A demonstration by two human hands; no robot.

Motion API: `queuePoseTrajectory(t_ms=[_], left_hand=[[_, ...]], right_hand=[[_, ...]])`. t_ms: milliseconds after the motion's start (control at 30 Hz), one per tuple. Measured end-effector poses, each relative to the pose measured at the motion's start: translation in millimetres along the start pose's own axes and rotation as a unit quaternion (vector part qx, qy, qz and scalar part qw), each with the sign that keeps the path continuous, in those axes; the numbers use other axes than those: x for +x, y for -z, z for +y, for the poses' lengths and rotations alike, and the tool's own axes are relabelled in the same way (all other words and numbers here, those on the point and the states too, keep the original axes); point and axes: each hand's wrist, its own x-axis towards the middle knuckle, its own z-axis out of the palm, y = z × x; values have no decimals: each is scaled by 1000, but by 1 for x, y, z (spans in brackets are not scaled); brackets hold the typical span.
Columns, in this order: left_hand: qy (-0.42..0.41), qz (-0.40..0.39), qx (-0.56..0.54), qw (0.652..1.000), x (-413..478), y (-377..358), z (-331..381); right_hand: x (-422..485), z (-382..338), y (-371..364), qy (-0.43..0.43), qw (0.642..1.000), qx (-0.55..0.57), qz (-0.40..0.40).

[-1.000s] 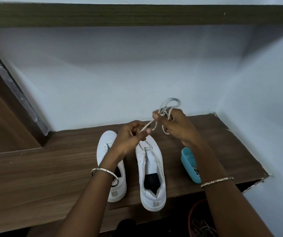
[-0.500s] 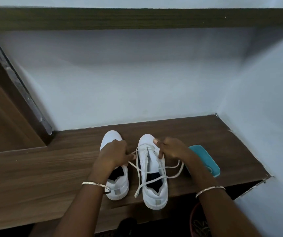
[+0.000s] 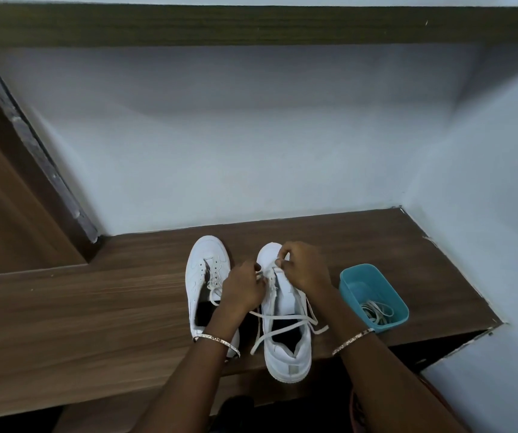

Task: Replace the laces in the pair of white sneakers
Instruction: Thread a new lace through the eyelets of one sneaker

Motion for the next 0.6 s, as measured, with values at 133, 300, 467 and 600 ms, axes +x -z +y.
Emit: queuePoseTrajectory(t_ms=[133, 300, 467, 600], left_hand=[[38, 58, -91, 993, -3, -2, 2], [77, 76, -164, 980, -6, -2, 9], [-11, -8, -220, 976, -16, 6, 26], [-150, -125, -199, 960, -37, 11, 49]], right_hand=[[-12, 7, 17, -59, 927, 369, 41], [-25, 16, 62, -113, 711, 693, 26], [-36, 18, 108, -81, 604, 793, 4], [-38, 5, 138, -76, 578, 813, 5]])
